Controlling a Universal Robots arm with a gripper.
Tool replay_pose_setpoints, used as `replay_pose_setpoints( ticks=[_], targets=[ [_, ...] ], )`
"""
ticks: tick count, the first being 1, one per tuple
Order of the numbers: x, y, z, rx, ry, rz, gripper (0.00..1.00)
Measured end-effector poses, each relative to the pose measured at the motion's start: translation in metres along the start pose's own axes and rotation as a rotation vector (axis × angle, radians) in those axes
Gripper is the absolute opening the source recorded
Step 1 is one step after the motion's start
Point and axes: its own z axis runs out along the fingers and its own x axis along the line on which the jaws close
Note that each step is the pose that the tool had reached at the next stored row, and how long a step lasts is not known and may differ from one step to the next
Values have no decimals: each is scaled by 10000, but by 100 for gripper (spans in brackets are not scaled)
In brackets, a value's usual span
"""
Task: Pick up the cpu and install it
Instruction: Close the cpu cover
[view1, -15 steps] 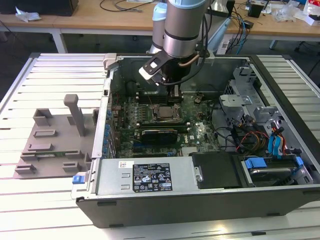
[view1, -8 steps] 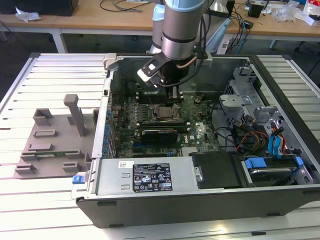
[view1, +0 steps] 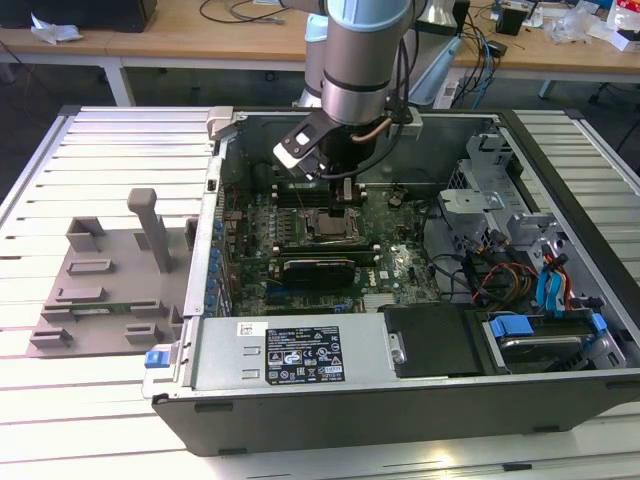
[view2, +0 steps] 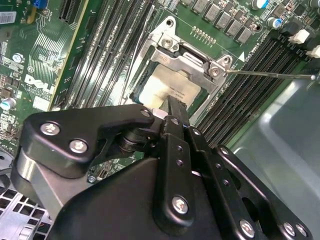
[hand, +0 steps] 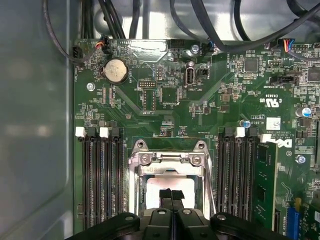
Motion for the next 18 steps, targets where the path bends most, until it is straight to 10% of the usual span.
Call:
replay_pose_setpoints(
  ticks=[18],
  targets=[
    [0, -53, 112, -1, -1, 0, 11]
  ],
)
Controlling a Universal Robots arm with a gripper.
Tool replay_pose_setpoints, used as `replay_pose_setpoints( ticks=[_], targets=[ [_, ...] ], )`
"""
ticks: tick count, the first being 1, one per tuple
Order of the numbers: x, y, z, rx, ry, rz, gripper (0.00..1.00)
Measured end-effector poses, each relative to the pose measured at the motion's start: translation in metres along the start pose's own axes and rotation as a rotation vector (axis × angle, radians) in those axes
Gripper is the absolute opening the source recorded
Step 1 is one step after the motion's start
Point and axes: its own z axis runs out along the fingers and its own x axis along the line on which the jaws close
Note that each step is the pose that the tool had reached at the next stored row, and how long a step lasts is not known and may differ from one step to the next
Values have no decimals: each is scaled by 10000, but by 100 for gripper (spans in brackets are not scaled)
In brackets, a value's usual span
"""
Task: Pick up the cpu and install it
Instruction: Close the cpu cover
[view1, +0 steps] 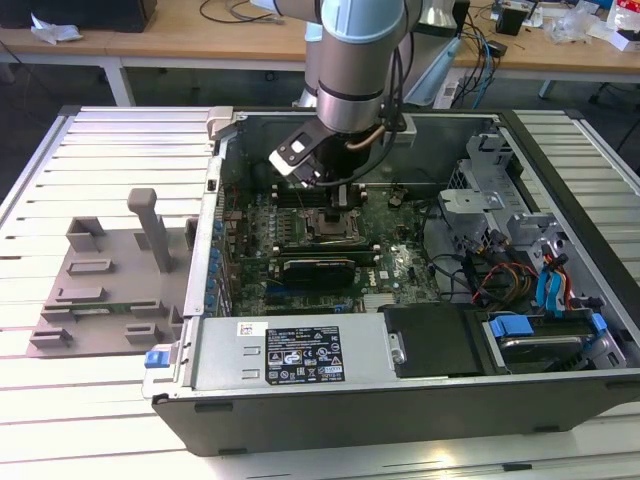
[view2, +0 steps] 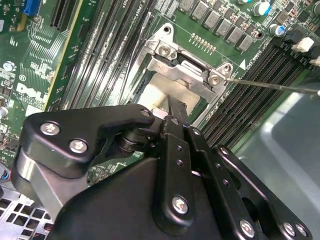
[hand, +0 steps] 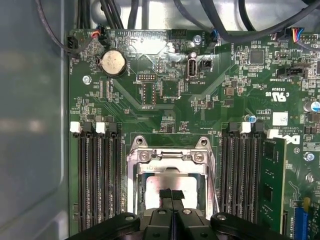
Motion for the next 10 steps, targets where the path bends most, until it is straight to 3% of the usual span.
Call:
replay_pose_setpoints(
  ticks=[6, 8, 10],
  targets=[
    [1, -74, 28, -9, 1, 0, 11],
    [1, -149, 34, -15, 2, -2, 11],
    [1, -179, 41, -16, 0, 0, 11]
  ],
)
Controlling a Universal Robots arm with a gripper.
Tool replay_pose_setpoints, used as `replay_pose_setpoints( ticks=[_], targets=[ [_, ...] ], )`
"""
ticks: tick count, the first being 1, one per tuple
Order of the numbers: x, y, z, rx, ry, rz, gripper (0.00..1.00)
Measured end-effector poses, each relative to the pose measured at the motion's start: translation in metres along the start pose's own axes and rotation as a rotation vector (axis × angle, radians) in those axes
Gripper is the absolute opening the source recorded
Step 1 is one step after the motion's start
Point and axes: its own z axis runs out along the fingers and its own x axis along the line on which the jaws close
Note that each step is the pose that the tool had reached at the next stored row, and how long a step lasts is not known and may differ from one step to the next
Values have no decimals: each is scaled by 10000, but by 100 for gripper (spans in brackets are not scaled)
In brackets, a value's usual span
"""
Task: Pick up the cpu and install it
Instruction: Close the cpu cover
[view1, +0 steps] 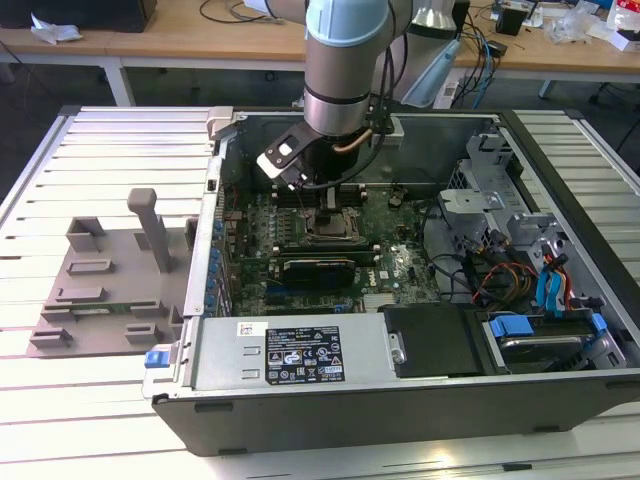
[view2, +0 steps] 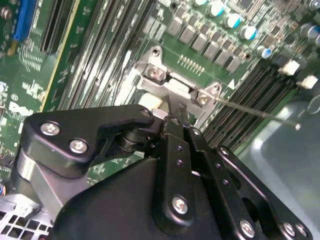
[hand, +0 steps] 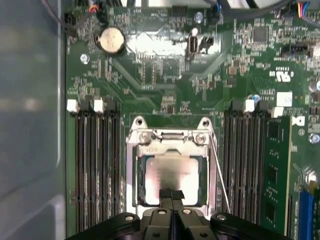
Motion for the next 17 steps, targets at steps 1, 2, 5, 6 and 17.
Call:
replay_pose_setpoints(
  ticks=[1, 2, 5, 6, 17],
  targets=[
    [0, -20, 8, 1, -1, -1, 11],
    [0, -29, 23, 0, 1, -1, 11],
    [-1, 24, 44, 1, -2, 0, 11],
    [-1, 53, 42, 2, 0, -1, 11],
    [0, 166, -107, 93, -3, 0, 11]
  ],
)
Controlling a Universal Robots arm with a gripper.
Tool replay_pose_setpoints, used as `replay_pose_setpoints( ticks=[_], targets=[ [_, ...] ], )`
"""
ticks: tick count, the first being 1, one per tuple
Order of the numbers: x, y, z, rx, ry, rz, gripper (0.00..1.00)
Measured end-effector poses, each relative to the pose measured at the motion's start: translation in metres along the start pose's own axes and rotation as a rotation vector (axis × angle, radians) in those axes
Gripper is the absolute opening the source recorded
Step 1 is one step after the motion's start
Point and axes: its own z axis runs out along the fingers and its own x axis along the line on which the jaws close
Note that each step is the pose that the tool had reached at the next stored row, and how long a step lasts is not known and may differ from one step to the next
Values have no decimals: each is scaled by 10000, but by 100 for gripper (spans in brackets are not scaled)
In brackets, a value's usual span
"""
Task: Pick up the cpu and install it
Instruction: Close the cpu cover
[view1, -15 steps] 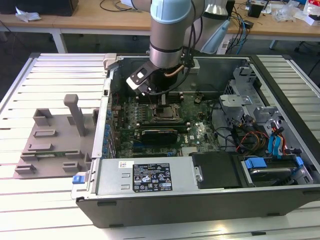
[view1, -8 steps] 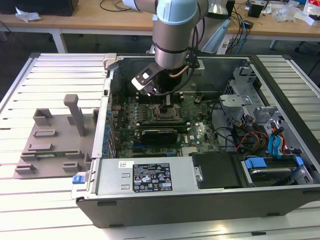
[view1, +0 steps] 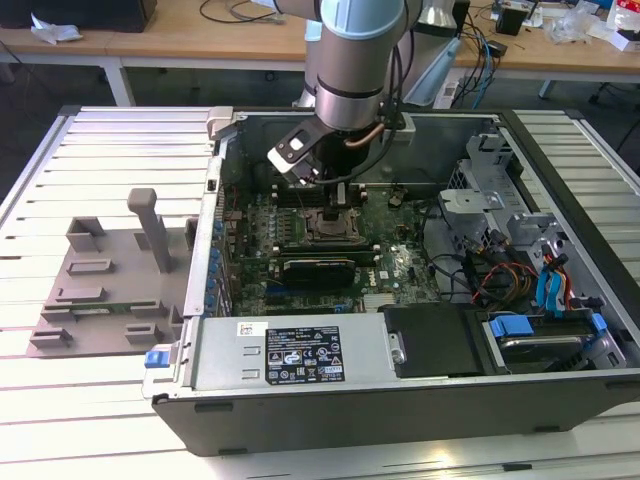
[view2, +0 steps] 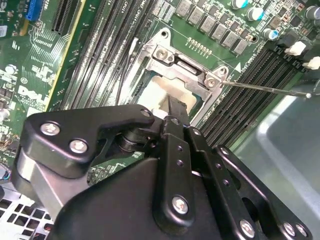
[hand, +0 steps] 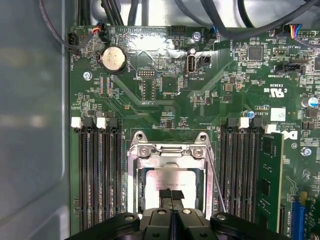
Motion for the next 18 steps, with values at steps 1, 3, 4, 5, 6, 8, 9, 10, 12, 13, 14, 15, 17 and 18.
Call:
replay_pose_setpoints(
  ticks=[1, 3, 4, 5, 6, 8, 9, 10, 12, 13, 14, 15, 17, 18],
  targets=[
    [0, 0, -15, 0, 0, 0, 11],
    [0, -1, -37, -1, 1, 0, 11],
    [0, -2, -51, 0, 0, 0, 11],
    [0, -2, -70, 0, 0, 0, 11],
    [1, -2, -85, 0, 1, 0, 11],
    [1, -3, -116, 0, 0, 0, 11],
    [1, -4, -127, 0, 0, 0, 11],
    [1, -4, -134, 0, 0, 0, 11],
    [1, -4, -158, 0, 0, 0, 11],
    [1, -5, -177, 0, 0, -1, 11],
    [1, -5, -191, -1, 1, 0, 11],
    [1, -6, -203, 0, 0, 0, 11],
    [2, -6, -220, 0, 0, 0, 11],
    [2, -7, -246, 0, 0, 0, 11]
  ],
)
